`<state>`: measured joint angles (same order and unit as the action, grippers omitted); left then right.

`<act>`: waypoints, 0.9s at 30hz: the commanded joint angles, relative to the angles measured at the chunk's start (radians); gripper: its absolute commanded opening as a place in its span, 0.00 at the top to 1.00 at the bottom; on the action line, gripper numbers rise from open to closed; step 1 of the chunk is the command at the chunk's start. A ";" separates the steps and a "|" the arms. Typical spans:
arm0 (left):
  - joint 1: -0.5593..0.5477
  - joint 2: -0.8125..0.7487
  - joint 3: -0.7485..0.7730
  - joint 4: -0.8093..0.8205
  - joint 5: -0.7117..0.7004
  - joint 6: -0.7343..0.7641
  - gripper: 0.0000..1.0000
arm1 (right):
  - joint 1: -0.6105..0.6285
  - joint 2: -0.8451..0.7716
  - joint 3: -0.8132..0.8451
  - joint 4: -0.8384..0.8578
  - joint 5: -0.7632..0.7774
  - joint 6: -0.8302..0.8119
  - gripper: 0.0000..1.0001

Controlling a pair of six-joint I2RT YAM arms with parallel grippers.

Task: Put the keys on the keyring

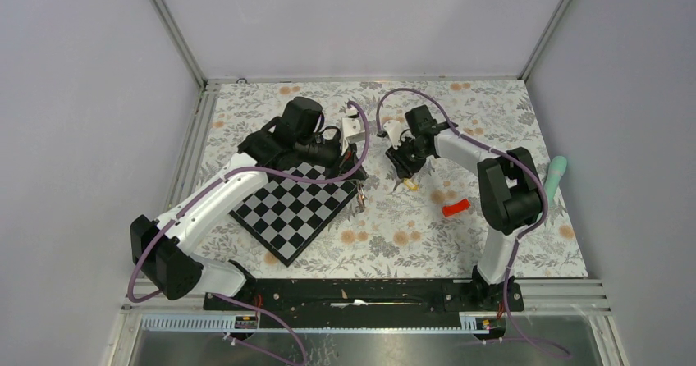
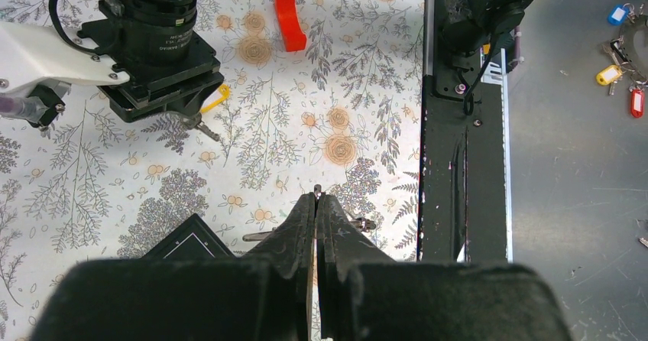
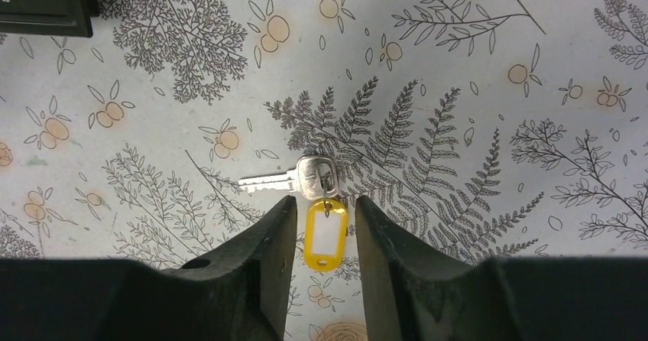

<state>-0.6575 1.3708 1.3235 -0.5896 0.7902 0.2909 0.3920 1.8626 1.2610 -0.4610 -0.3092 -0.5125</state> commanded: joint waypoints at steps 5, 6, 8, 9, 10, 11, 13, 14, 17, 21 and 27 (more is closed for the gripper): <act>0.006 -0.007 0.044 0.050 0.041 -0.013 1.00 | 0.004 0.009 0.010 -0.038 0.022 -0.049 0.60; 0.006 -0.007 0.043 0.053 0.043 -0.015 1.00 | 0.004 0.011 0.009 -0.038 0.025 -0.053 0.60; 0.006 -0.005 0.044 0.054 0.046 -0.018 1.00 | 0.004 0.017 0.007 -0.037 0.028 -0.057 0.60; 0.006 -0.004 0.044 0.054 0.047 -0.018 1.00 | 0.003 0.020 0.008 -0.036 0.026 -0.057 0.61; 0.006 -0.004 0.045 0.054 0.046 -0.018 1.00 | 0.004 0.024 0.007 -0.035 0.025 -0.057 0.61; 0.006 -0.003 0.045 0.054 0.044 -0.018 1.00 | 0.004 0.029 0.008 -0.037 0.024 -0.057 0.62; 0.006 -0.002 0.045 0.054 0.046 -0.019 1.00 | 0.004 0.037 0.010 -0.036 0.024 -0.060 0.63; 0.006 -0.002 0.046 0.054 0.047 -0.019 1.00 | 0.004 0.039 0.010 -0.036 0.024 -0.060 0.64; 0.006 -0.003 0.043 0.054 0.046 -0.018 1.00 | 0.004 0.049 0.008 -0.040 0.019 -0.060 0.65; 0.006 0.000 0.044 0.055 0.047 -0.018 1.00 | 0.004 0.050 0.004 -0.045 0.016 -0.065 0.70; 0.006 -0.001 0.041 0.054 0.050 -0.016 1.00 | 0.004 0.046 -0.004 -0.048 0.025 -0.073 0.75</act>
<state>-0.6575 1.3724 1.3239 -0.5819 0.8009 0.2798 0.3920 1.9049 1.2610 -0.4889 -0.2970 -0.5652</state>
